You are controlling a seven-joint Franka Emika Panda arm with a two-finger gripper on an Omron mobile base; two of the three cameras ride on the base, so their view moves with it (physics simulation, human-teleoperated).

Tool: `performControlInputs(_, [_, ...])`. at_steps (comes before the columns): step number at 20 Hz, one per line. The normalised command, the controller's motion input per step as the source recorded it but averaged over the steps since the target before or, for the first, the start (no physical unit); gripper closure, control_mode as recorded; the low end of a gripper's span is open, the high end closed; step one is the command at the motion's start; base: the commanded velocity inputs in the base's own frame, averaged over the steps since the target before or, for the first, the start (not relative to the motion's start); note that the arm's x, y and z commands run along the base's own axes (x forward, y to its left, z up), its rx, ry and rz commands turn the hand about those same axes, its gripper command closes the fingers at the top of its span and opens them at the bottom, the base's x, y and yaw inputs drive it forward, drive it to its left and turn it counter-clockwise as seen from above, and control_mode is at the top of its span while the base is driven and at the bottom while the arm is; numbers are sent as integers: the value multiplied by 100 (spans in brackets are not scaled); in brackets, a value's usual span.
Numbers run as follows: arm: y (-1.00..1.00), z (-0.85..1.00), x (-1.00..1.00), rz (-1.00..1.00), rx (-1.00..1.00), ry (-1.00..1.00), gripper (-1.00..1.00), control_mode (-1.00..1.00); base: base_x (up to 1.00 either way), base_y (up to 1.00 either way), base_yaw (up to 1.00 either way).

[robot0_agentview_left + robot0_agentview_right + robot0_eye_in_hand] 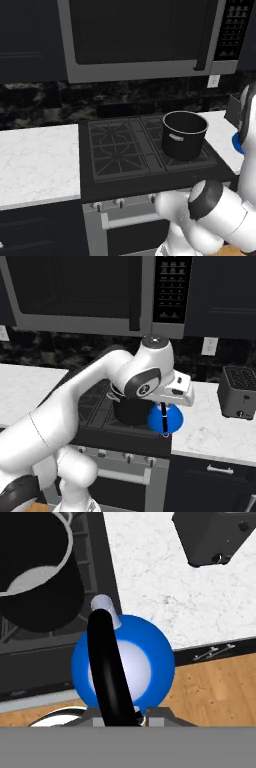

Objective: Pick the kettle from the counter and place it on a stove burner. Then turn the burner on.

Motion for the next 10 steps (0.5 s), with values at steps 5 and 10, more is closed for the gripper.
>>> performControlInputs(5, [93, 30, -18, 10, -4, 0, 100, -100, 0, 0, 0])
performControlInputs(10, [84, 47, -33, 9, -1, 0, 100, -100, 0, 0, 0])
